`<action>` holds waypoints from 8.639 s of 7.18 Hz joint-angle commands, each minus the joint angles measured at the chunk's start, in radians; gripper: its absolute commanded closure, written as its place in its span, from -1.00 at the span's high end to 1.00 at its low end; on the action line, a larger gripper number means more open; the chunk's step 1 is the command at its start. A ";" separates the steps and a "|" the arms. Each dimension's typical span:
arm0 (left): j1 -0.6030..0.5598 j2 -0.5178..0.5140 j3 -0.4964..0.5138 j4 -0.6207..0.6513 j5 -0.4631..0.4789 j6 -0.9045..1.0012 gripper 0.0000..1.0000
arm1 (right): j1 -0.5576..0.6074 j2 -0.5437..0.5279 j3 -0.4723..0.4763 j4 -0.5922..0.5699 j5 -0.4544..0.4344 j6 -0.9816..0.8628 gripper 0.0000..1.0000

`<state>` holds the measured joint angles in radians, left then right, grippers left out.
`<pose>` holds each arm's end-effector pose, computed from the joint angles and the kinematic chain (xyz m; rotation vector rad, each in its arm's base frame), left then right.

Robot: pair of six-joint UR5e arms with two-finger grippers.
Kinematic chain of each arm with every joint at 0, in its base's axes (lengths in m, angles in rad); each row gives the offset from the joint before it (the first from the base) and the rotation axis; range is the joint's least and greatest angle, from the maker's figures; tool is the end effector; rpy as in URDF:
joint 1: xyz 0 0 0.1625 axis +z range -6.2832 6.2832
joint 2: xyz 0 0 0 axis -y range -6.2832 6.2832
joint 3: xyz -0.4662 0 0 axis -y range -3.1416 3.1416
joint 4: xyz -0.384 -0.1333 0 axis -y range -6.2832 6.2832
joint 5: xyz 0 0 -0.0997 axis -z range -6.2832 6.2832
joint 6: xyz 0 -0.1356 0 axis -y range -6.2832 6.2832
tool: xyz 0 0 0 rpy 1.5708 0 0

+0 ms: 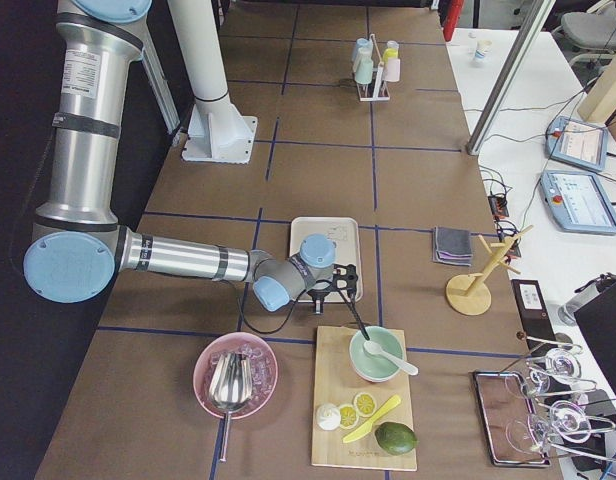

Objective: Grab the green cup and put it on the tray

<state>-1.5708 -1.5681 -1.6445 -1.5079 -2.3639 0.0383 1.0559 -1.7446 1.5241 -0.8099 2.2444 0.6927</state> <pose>-0.0367 -0.4822 0.6958 0.0229 0.7929 0.0395 -0.1714 -0.4018 0.7453 0.0547 -0.8345 -0.0146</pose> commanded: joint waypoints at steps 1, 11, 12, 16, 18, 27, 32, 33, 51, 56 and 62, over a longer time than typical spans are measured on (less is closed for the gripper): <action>0.000 -0.003 0.002 0.000 0.000 -0.001 1.00 | 0.001 -0.001 0.019 0.000 0.006 0.001 -1.00; 0.000 -0.003 0.002 0.002 0.000 -0.009 1.00 | -0.096 0.250 0.229 -0.003 0.118 0.503 -1.00; 0.000 -0.004 0.002 0.002 -0.002 -0.012 1.00 | -0.205 0.291 0.231 -0.003 -0.002 0.593 -1.00; 0.000 -0.003 0.003 0.002 -0.002 -0.012 1.00 | -0.514 0.495 0.226 -0.208 -0.294 0.691 -1.00; 0.000 -0.003 0.008 0.002 -0.002 -0.012 1.00 | -0.528 0.505 0.223 -0.218 -0.302 0.689 -1.00; 0.012 -0.053 -0.001 0.002 0.002 0.005 1.00 | -0.475 0.513 0.246 -0.232 -0.289 0.689 1.00; 0.089 -0.145 -0.232 0.037 0.005 0.124 1.00 | -0.296 0.519 0.476 -0.676 -0.197 0.566 1.00; 0.109 -0.138 -0.326 0.038 0.055 0.124 1.00 | -0.245 0.513 0.476 -0.704 -0.157 0.515 1.00; 1.176 -0.579 -0.227 0.770 1.609 0.677 0.99 | 0.096 0.235 0.338 -0.696 -0.008 -0.130 1.00; 1.210 -0.589 -0.075 0.770 1.663 0.687 0.99 | 0.096 0.234 0.341 -0.696 -0.003 -0.119 1.00; 1.209 -0.625 0.076 0.758 1.730 0.680 0.99 | 0.096 0.234 0.338 -0.696 -0.003 -0.119 1.00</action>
<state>-0.3607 -2.1855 -1.6033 -0.7406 -0.6481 0.7226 1.1520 -1.5110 1.8640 -1.5064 2.2412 0.5737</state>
